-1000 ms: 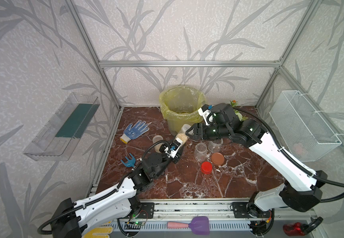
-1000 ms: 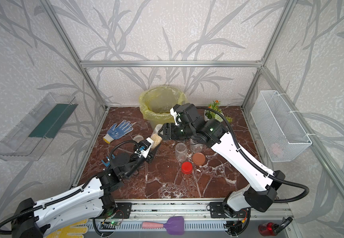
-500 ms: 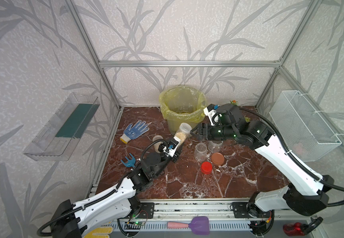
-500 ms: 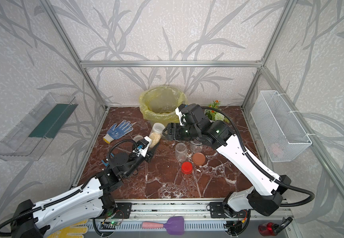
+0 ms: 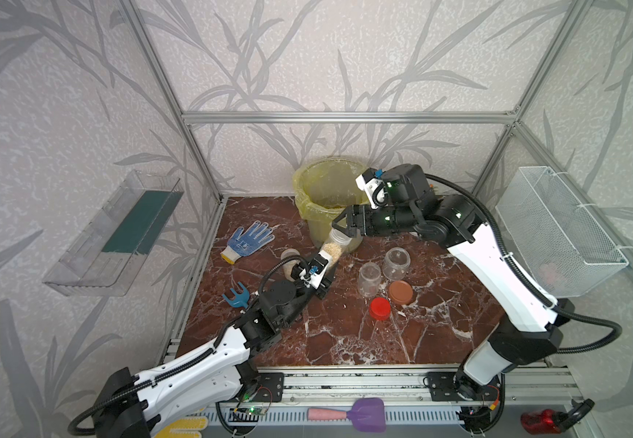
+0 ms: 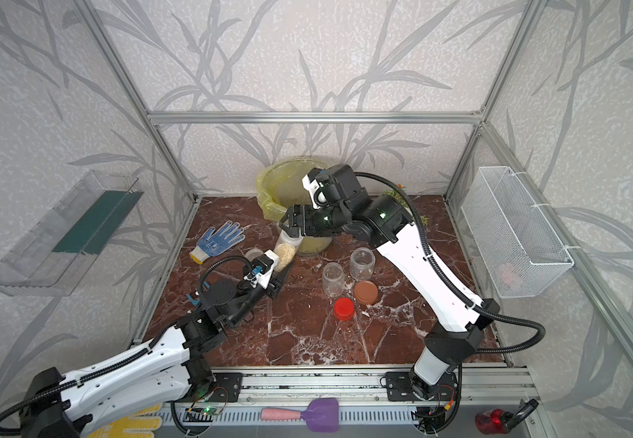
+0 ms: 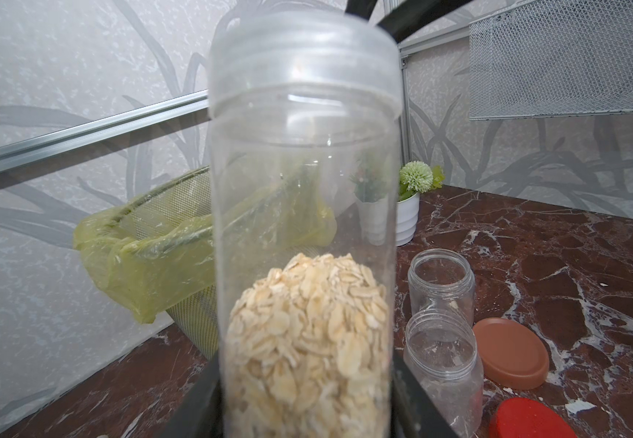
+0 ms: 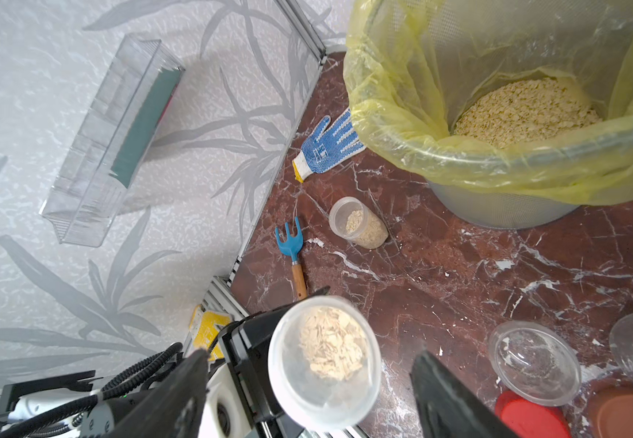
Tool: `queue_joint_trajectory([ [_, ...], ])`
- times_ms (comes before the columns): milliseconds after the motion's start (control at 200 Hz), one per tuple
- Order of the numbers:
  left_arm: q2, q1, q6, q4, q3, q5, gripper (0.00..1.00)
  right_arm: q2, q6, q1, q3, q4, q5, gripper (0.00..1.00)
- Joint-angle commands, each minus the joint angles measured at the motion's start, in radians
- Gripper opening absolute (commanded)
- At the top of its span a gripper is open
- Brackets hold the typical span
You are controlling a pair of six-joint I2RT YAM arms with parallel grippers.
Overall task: Empty expired oatmeal from jars
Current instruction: Open the lid of the jar.
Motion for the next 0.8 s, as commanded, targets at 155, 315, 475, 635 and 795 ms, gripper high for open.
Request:
queue_joint_trajectory([
  [155, -0.036, 0.008, -0.01, 0.021, 0.001, 0.013, 0.0, 0.116, -0.091, 0.033, 0.192, -0.194, 0.029, 0.84],
  [315, -0.044, 0.011, -0.008, 0.01, 0.001, 0.015, 0.0, 0.125, -0.1, 0.04, 0.201, -0.21, 0.043, 0.84],
  [475, -0.045, 0.014, -0.011, 0.007, 0.002, 0.017, 0.0, 0.115, -0.107, 0.047, 0.193, -0.21, 0.059, 0.82],
  [635, -0.044, 0.016, -0.016, 0.003, -0.002, 0.024, 0.0, 0.111, -0.112, 0.051, 0.196, -0.205, 0.062, 0.79],
  [795, -0.044, 0.017, -0.019, 0.001, -0.002, 0.027, 0.0, 0.119, -0.121, 0.055, 0.207, -0.202, 0.063, 0.78],
])
